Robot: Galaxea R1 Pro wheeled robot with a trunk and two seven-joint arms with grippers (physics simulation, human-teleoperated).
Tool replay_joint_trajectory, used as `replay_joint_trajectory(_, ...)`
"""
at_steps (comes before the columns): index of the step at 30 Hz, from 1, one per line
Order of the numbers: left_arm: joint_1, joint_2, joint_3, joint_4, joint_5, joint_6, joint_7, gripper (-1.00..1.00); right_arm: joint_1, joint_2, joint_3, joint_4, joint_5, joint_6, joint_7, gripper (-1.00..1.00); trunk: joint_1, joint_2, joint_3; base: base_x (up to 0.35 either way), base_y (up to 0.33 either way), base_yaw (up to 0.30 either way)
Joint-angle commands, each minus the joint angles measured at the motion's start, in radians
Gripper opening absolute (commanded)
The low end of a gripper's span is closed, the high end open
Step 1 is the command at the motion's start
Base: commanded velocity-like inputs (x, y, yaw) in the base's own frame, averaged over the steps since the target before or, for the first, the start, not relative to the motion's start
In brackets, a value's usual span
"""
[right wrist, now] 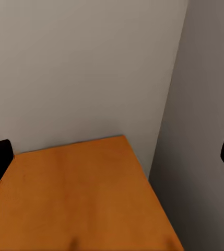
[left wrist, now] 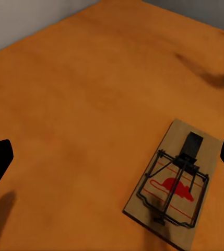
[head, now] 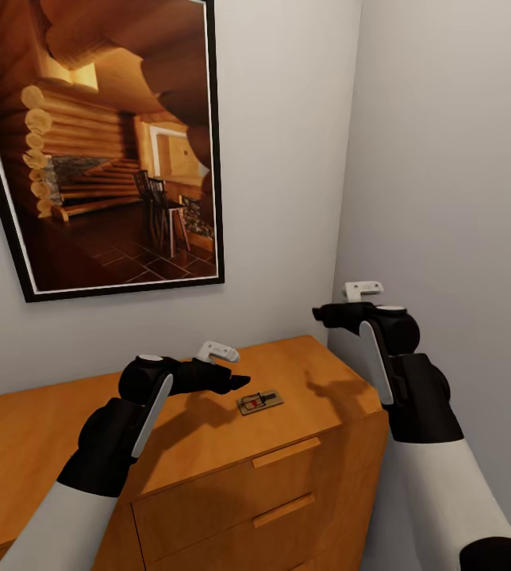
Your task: Take the four mousetraps from the cabinet in the bathroom and place them on the bathroom floor. Make sure all four end up on the same floor surface, and ensure that at least two of them are either under or directly next to the same bathroom sink.
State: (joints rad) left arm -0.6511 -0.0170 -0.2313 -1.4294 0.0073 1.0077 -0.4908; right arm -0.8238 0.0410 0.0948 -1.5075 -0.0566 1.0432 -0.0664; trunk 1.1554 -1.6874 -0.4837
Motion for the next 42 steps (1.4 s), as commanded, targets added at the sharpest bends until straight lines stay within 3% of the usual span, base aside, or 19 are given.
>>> replay_joint_trajectory(1, -0.001, -0.001, 0.0, -0.001, 0.0, 0.006, -0.003, 1.0, -0.003, 0.0, 0.001, 0.0, -0.008, 0.004, -0.007, 1.0, 0.0, -0.001, -0.001, 0.0, 0.0, 0.0)
replay_joint_trajectory(19, -0.007, 0.002, -0.011, 0.01, -0.018, 0.013, -0.097, 1.0, -0.009, 0.0, 0.001, 0.005, -0.017, 0.004, -0.005, 1.0, 0.0, -0.001, -0.001, 0.0, 0.0, 0.0)
replay_joint_trajectory(26, -0.021, -0.001, -0.064, 0.045, -0.098, 0.016, -0.155, 1.0, -0.009, -0.001, 0.002, 0.007, -0.017, 0.004, -0.005, 1.0, 0.0, -0.001, -0.001, 0.0, 0.0, 0.0)
replay_joint_trajectory(33, -0.029, -0.005, -0.083, 0.061, -0.183, 0.017, -0.196, 1.0, -0.009, -0.002, 0.002, 0.008, -0.017, 0.004, -0.005, 1.0, 0.0, -0.001, -0.001, 0.0, 0.0, 0.0)
replay_joint_trajectory(42, -0.031, -0.005, -0.088, 0.066, -0.231, 0.017, -0.237, 1.0, -0.009, -0.003, 0.002, 0.01, -0.017, 0.004, -0.006, 1.0, 0.0, -0.001, -0.001, 0.0, 0.0, 0.0)
